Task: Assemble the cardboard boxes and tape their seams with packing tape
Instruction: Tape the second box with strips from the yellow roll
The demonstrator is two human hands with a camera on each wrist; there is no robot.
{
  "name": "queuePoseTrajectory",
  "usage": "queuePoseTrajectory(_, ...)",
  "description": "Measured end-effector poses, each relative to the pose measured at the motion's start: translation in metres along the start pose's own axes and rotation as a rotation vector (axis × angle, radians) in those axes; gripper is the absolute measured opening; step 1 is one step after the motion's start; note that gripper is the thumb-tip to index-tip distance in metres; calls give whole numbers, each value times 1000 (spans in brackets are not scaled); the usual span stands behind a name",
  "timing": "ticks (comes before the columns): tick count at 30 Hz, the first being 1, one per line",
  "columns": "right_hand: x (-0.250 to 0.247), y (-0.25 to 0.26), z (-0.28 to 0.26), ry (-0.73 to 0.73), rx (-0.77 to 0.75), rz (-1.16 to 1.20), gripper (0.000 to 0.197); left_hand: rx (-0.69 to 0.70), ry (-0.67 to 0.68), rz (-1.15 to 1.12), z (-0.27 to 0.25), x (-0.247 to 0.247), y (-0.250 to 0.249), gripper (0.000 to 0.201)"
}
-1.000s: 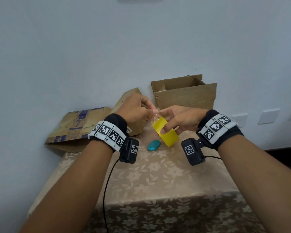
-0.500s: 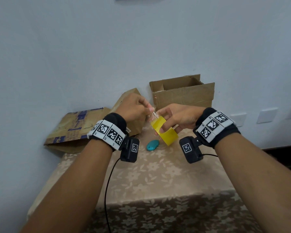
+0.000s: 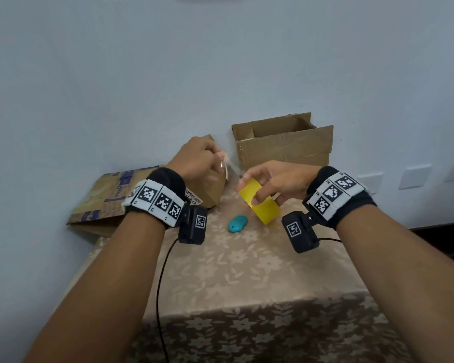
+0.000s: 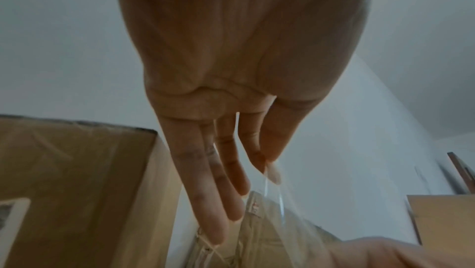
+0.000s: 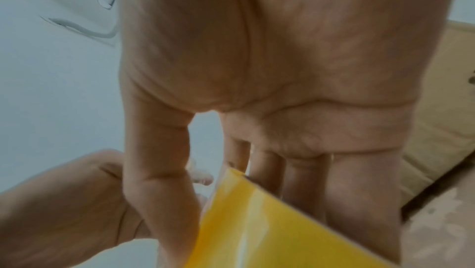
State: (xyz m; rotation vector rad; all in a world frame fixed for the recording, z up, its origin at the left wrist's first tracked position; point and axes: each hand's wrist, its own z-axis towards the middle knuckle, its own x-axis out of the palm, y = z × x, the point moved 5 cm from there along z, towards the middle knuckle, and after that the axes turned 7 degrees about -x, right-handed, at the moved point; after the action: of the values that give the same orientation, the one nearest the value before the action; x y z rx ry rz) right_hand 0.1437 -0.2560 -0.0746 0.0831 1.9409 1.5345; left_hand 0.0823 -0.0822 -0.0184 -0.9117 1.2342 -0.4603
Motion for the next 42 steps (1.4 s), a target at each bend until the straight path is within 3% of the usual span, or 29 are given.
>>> queuePoseTrajectory(4,1,-2,1,-23,10,66,29,-30,33,-124,-2,6,-7,14)
queuePoseTrajectory(7,0,-3,4,-48,-5,101,26,12,17,-94,-2,8,-7,33)
queuePoseTrajectory(10,2,-4,7,-60,-43,145,25,77,-28,30,-6,8,-8,19)
queuePoseTrajectory(15,6,0,7,-114,-123,192,19,85,-20,57,-9,10,-8,30)
queuePoseTrajectory(19,5,-2,8,-110,-137,201,28,91,-58,42,-7,11,-8,13)
queuePoseTrajectory(23,5,-3,10,-75,-142,193,27,92,-88,63,-4,9,-5,23)
queuePoseTrajectory(27,9,-2,12,7,-125,185,11,153,-227,164,-4,5,-9,31)
queuePoseTrajectory(30,11,-3,12,3,-121,183,9,161,-322,30,-7,-18,-18,24)
queuePoseTrajectory(33,9,-6,14,-50,-130,218,13,154,-269,-6,-13,-26,-23,10)
queuePoseTrajectory(42,2,-10,7,-101,-104,295,27,80,-66,-20,-7,7,-7,41)
